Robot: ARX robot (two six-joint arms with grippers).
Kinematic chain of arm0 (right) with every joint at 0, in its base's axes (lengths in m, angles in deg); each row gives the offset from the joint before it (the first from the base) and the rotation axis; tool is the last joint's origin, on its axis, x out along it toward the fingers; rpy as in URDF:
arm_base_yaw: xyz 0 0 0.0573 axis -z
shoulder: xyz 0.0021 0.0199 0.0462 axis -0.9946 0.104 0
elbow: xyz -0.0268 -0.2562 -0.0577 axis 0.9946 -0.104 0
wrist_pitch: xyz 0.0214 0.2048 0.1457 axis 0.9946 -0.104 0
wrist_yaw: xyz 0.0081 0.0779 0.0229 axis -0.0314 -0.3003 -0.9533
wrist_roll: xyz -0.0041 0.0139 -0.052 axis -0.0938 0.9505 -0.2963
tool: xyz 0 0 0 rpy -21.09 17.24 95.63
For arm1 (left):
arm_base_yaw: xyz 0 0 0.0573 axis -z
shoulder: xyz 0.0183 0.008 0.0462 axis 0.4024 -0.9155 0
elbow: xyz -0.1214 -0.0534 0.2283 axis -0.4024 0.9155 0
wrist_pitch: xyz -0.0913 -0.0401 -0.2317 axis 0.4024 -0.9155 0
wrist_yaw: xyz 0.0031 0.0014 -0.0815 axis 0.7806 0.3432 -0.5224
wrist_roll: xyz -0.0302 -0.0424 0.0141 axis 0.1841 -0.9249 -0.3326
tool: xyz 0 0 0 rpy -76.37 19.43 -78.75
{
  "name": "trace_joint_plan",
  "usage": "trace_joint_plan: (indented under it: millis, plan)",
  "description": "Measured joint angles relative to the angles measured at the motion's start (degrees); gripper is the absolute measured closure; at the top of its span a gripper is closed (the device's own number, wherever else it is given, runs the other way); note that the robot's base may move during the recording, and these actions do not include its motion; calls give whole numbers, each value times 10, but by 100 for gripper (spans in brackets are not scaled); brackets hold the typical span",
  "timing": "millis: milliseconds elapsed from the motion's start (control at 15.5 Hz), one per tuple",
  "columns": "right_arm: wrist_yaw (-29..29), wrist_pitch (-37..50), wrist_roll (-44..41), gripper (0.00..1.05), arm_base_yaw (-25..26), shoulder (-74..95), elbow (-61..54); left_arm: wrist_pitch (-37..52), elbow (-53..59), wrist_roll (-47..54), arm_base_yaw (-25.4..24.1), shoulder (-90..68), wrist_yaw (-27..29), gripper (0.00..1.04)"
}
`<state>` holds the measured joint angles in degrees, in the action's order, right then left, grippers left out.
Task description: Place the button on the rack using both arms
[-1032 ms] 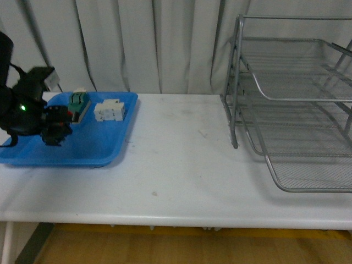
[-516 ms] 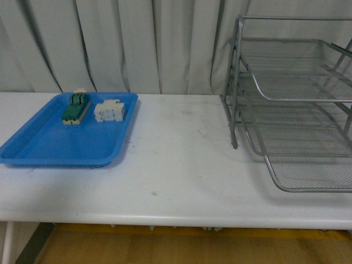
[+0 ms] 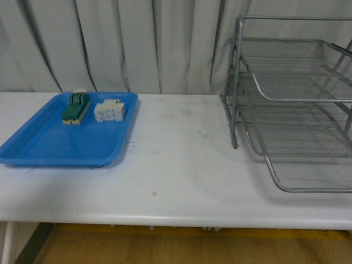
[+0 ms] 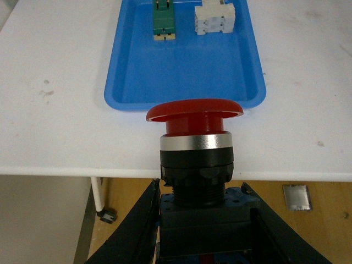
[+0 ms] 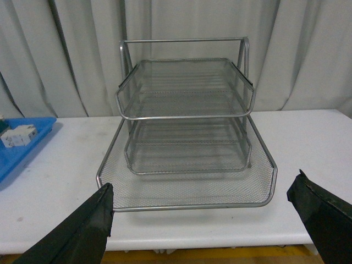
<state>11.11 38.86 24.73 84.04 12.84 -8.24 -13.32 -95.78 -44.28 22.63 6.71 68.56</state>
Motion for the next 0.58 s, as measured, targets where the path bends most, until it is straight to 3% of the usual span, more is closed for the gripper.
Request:
trace_joint_plan:
  millis: [581]
  plan:
    - [0,0,0,6,0,0,0,0,0,0,-1,0,0,68]
